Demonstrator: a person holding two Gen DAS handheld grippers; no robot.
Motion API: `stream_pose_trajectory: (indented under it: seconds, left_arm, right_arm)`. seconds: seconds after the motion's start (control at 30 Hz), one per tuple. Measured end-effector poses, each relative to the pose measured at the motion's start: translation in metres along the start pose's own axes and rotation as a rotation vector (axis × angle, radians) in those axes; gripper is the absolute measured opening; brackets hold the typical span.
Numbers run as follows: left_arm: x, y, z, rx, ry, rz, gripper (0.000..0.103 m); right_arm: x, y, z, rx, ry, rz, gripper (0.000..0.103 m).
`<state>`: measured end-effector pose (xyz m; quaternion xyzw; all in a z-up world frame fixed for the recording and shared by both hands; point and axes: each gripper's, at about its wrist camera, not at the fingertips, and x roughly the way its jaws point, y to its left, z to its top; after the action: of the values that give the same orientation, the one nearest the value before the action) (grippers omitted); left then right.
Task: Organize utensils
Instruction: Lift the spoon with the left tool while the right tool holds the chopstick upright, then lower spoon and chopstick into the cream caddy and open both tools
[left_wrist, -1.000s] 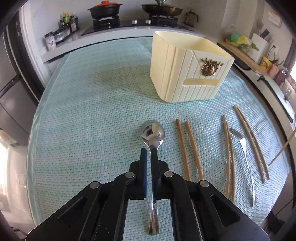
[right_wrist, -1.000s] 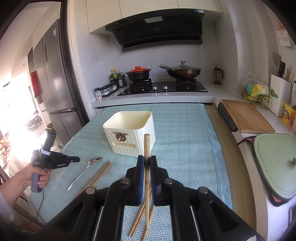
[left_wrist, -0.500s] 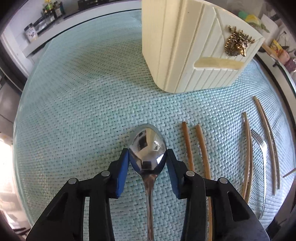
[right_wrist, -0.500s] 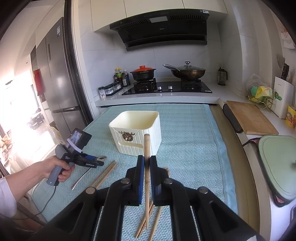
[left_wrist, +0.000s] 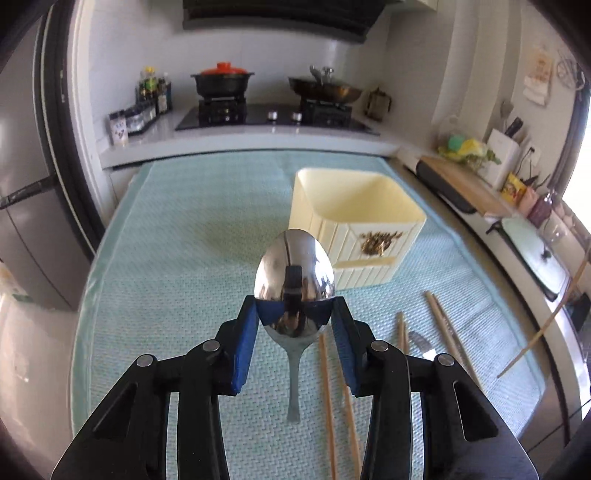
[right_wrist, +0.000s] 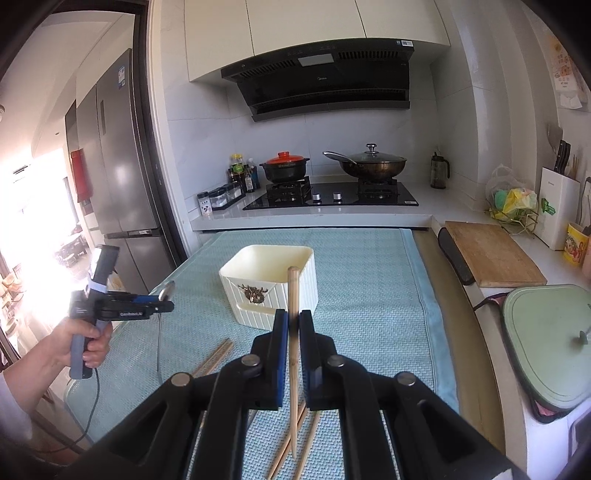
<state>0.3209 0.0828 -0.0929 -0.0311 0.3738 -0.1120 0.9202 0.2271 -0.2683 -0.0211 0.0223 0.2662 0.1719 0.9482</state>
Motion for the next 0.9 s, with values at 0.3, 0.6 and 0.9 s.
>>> stream_pose_trajectory:
  seconds: [0.3,0.6,0.9]
  left_arm:
    - [-0.017,0.001,0.017,-0.024,-0.161,-0.032,0.04]
    - [-0.02,-0.017,0.054,-0.011,-0.186,-0.089,0.04]
    - [0.01,-0.04,0.102,0.017,-0.225,-0.081,0.04]
  right_arm:
    - [0.009,0.009,0.027,-0.013,-0.038,0.006,0.007]
    - [0.018,0.017,0.071,-0.017,-0.086,0.037,0.007]
    - [0.05,0.023,0.12,-0.015,-0.132,0.045,0.007]
